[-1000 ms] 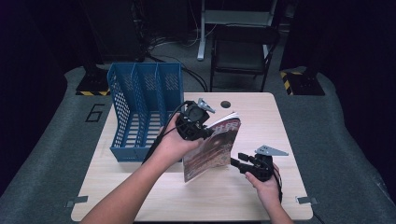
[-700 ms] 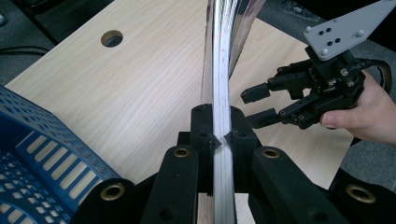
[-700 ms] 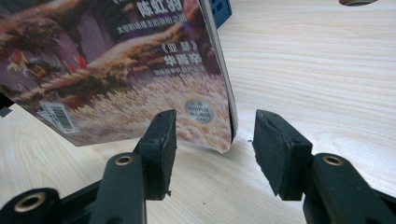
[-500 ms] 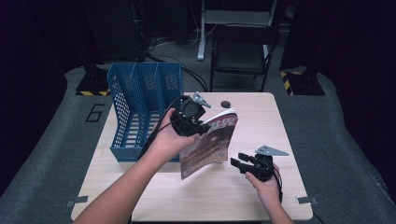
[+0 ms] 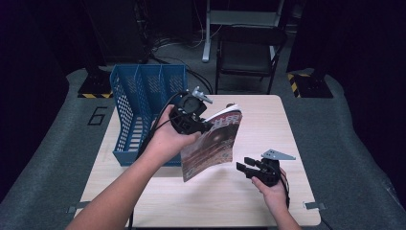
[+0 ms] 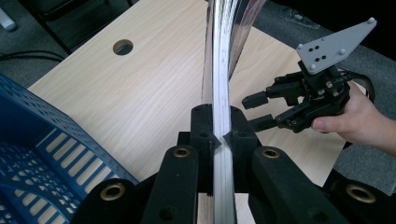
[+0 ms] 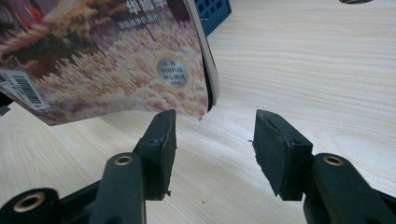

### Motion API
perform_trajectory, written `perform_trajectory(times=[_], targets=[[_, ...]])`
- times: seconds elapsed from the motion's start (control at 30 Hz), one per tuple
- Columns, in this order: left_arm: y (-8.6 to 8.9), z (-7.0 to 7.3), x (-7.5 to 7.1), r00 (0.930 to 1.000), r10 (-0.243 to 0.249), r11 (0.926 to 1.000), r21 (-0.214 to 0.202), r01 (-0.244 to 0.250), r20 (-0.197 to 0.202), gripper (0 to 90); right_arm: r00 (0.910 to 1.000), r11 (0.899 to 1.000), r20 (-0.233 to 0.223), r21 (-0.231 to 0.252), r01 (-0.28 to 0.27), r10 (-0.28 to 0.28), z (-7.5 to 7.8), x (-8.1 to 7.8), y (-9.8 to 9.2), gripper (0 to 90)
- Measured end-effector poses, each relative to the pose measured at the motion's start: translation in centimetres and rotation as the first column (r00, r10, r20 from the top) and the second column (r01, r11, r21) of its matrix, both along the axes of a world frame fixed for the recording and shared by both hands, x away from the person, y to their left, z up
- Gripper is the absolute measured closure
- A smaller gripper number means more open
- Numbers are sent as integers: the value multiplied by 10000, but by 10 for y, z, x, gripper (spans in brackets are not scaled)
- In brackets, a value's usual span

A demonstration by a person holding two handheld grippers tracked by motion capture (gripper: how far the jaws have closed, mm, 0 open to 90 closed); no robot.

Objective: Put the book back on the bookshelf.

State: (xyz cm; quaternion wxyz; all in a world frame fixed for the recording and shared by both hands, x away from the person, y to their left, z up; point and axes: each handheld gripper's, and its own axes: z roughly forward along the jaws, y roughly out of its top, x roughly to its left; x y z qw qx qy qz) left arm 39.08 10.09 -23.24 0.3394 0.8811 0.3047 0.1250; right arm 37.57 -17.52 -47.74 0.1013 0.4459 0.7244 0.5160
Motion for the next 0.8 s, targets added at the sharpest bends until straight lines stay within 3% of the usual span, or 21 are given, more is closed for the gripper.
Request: perform_trajectory(times=[0.33, 0.8], targets=[[3, 9, 2, 9998, 114, 9999, -53, -114, -133, 838, 10000, 10000, -31, 17, -14, 14, 0, 0, 0, 488], [16, 22, 2, 9993, 372, 9992, -116, -372, -25, 838, 10000, 10000, 11, -42, -36, 36, -1, 0, 0, 488]])
